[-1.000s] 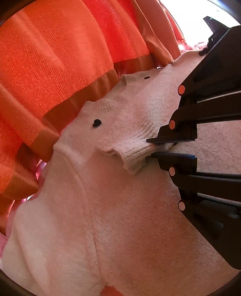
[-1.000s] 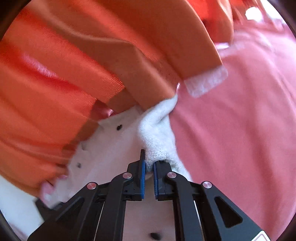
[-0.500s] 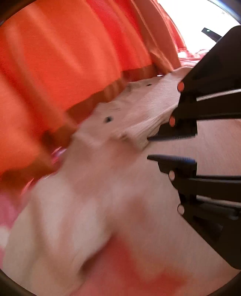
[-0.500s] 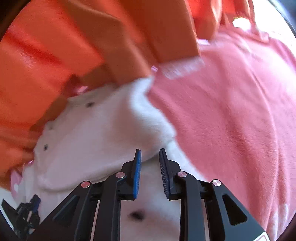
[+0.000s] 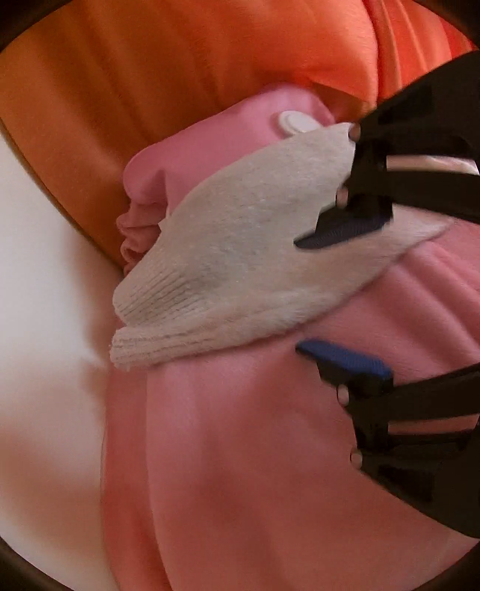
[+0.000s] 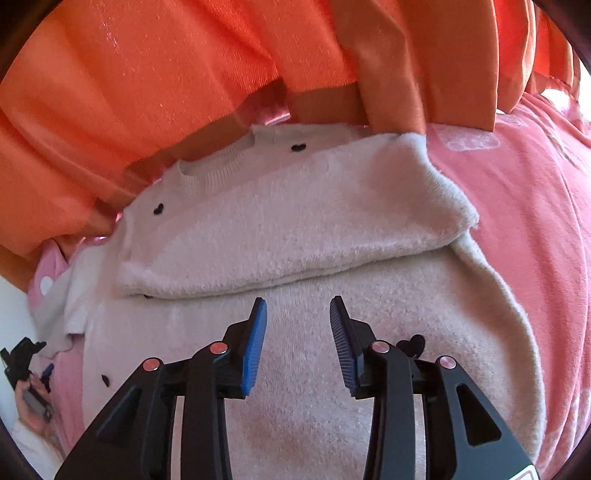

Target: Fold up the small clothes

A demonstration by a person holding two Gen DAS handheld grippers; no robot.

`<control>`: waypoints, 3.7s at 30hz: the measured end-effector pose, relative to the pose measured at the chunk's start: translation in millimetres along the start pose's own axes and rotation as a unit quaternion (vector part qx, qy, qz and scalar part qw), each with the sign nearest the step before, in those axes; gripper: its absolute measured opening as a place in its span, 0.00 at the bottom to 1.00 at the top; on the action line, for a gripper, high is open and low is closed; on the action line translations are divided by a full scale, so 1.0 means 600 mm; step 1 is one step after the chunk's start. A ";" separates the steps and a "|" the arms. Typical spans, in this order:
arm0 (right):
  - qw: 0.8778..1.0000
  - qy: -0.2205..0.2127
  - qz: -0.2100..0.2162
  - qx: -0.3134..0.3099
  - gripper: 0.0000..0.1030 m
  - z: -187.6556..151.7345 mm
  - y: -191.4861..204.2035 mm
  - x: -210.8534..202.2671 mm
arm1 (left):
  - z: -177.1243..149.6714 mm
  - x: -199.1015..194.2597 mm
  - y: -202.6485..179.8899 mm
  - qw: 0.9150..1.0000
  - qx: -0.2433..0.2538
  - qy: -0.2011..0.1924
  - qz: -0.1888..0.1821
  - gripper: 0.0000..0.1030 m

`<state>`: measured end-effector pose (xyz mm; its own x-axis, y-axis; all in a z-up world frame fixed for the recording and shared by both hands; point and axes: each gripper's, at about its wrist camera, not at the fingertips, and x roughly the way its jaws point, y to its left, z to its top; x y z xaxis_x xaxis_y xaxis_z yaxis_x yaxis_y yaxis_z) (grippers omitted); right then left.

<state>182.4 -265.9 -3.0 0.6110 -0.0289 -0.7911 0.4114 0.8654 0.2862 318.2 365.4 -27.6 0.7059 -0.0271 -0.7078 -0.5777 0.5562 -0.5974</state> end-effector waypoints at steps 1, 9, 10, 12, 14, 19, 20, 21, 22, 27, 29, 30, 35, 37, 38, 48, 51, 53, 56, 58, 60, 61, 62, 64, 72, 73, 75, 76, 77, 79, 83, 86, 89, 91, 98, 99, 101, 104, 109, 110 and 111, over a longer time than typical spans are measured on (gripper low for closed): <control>1.000 0.001 -0.002 -0.001 0.35 0.000 0.000 0.001 | 0.002 0.008 -0.007 1.000 0.008 0.005 -0.008 0.03; 1.000 -0.010 0.000 0.001 0.36 0.004 0.005 -0.009 | -0.136 -0.119 -0.280 0.963 0.227 -0.056 -0.135 0.05; 1.000 -0.010 0.002 0.000 0.36 0.004 0.005 -0.011 | -0.173 -0.138 -0.326 0.952 0.252 -0.048 -0.168 0.05; 1.000 -0.011 0.004 0.001 0.36 0.004 0.004 -0.014 | -0.272 -0.172 -0.419 0.926 0.295 -0.013 -0.236 0.05; 1.000 -0.012 0.007 0.005 0.37 0.007 -0.001 -0.016 | -0.372 -0.176 -0.483 0.904 0.322 0.037 -0.278 0.05; 1.000 -0.014 -0.001 0.012 0.46 0.019 -0.024 -0.014 | -0.623 -0.098 -0.526 0.872 0.388 0.150 -0.257 0.10; 1.000 -0.013 -0.005 0.016 0.46 0.023 -0.033 -0.013 | -0.657 -0.070 -0.509 0.876 0.386 0.173 -0.233 0.12; 1.000 -0.013 -0.005 0.020 0.46 0.025 -0.038 -0.013 | -0.669 -0.055 -0.489 0.881 0.379 0.185 -0.217 0.13; 1.000 -0.012 -0.002 0.025 0.47 0.027 -0.043 -0.013 | -0.670 -0.037 -0.466 0.889 0.361 0.198 -0.201 0.14; 1.000 -0.017 0.013 0.021 0.51 0.044 -0.041 -0.005 | -0.583 -0.037 -0.393 0.928 0.297 0.154 -0.164 0.32; 1.000 -0.025 0.007 0.004 0.51 0.051 -0.023 0.005 | -0.530 -0.038 -0.376 0.941 0.265 0.132 -0.165 0.45; 1.000 -0.027 0.005 -0.008 0.51 0.054 -0.012 0.009 | -0.503 -0.036 -0.357 0.948 0.249 0.120 -0.157 0.47; 0.989 -0.029 0.007 -0.142 0.54 0.045 0.105 0.032 | -0.421 0.003 -0.282 0.967 0.197 0.115 -0.118 0.46; 0.982 -0.034 0.004 -0.186 0.56 0.047 0.152 0.047 | -0.422 0.022 -0.271 0.966 0.201 0.122 -0.105 0.39; 0.978 -0.039 -0.002 -0.206 0.57 0.050 0.179 0.061 | -0.420 0.024 -0.271 0.966 0.201 0.124 -0.104 0.34; 0.994 -0.038 0.095 -0.045 0.05 0.142 0.084 0.061 | -0.402 0.032 -0.266 0.964 0.218 0.127 -0.085 0.18; 0.994 -0.021 0.094 0.047 0.08 0.139 -0.045 0.065 | -0.402 0.031 -0.263 0.964 0.217 0.128 -0.085 0.18; 0.997 0.019 0.016 0.068 0.12 0.117 -0.111 0.103 | -0.407 0.030 -0.267 0.963 0.226 0.123 -0.080 0.18; 0.993 0.015 0.062 0.095 0.10 0.099 -0.151 0.109 | -0.409 0.029 -0.267 0.963 0.228 0.122 -0.079 0.18; 0.990 0.013 0.086 0.109 0.19 0.109 -0.154 0.098 | -0.406 0.029 -0.265 0.964 0.221 0.125 -0.083 0.18; 0.989 -0.010 0.097 0.107 0.49 0.113 -0.149 0.087 | -0.405 0.029 -0.263 0.965 0.215 0.127 -0.085 0.19; 0.990 -0.019 0.099 0.102 0.62 0.112 -0.143 0.086 | -0.405 0.030 -0.263 0.965 0.215 0.126 -0.085 0.19; 0.991 -0.020 0.099 0.088 0.63 0.115 -0.129 0.088 | -0.406 0.029 -0.262 0.965 0.215 0.124 -0.085 0.19; 0.993 -0.011 0.089 0.072 0.63 0.117 -0.111 0.106 | -0.408 0.029 -0.261 0.965 0.216 0.120 -0.084 0.19; 0.989 -0.076 0.117 0.037 0.03 0.147 -0.073 0.068 | -0.416 0.029 -0.265 0.963 0.239 0.104 -0.072 0.15; 0.988 -0.090 0.119 0.035 0.03 0.150 -0.074 0.052 | -0.416 0.029 -0.265 0.962 0.241 0.103 -0.070 0.15; 0.991 -0.089 0.097 0.036 0.02 0.146 -0.092 0.056 | -0.417 0.030 -0.264 0.962 0.244 0.102 -0.068 0.15; 0.995 -0.067 0.071 0.032 0.02 0.140 -0.101 0.078 | -0.417 0.030 -0.264 0.962 0.245 0.102 -0.068 0.15; 0.998 -0.029 0.038 0.034 0.02 0.123 -0.114 0.117 | -0.417 0.030 -0.263 0.961 0.246 0.103 -0.068 0.15; 0.999 -0.024 0.031 0.037 0.01 0.108 -0.117 0.128 | -0.416 0.031 -0.260 0.961 0.245 0.103 -0.068 0.15; 0.996 -0.076 0.053 0.009 0.01 0.129 -0.087 0.063 | -0.415 0.032 -0.259 0.961 0.246 0.105 -0.067 0.14; 1.000 -0.023 0.014 0.012 0.01 0.107 -0.106 0.120 | -0.416 0.032 -0.259 0.960 0.250 0.105 -0.068 0.14; 1.000 -0.015 0.012 0.006 0.02 0.103 -0.110 0.131 | -0.416 0.032 -0.259 0.960 0.253 0.103 -0.067 0.14; 1.000 -0.021 0.013 0.007 0.02 0.110 -0.102 0.099 | -0.415 0.028 -0.260 0.959 0.253 0.108 -0.068 0.16; 0.999 0.003 0.009 0.036 0.54 0.030 -0.189 -0.064 | -0.396 -0.077 -0.196 0.958 0.238 0.143 -0.074 0.56; 0.999 0.022 0.012 0.033 0.54 0.008 -0.214 -0.083 | -0.397 -0.105 -0.172 0.954 0.252 0.146 -0.065 0.59; 0.997 0.066 0.027 0.026 0.55 -0.048 -0.253 -0.112 | -0.404 -0.140 -0.126 0.949 0.267 0.157 -0.054 0.65; 0.987 0.151 0.053 0.013 0.55 -0.127 -0.290 -0.124 | -0.427 -0.171 -0.047 0.936 0.285 0.207 -0.027 0.67; 0.970 0.228 0.089 -0.015 0.56 -0.184 -0.279 -0.108 | -0.479 -0.216 -0.023 0.914 0.329 0.234 -0.034 0.74; 0.967 0.232 0.100 -0.010 0.59 -0.184 -0.272 -0.101 | -0.493 -0.217 -0.026 0.911 0.328 0.246 -0.042 0.74; 0.968 0.228 0.101 -0.010 0.59 -0.185 -0.270 -0.103 | -0.499 -0.220 -0.029 0.910 0.333 0.243 -0.036 0.73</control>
<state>2.9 -349.0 -60.3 0.3133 0.3619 -0.8780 0.2986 0.8401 0.4529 112.6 110.6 -36.4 0.3745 -0.3576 -0.8555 -0.0459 0.9144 -0.4023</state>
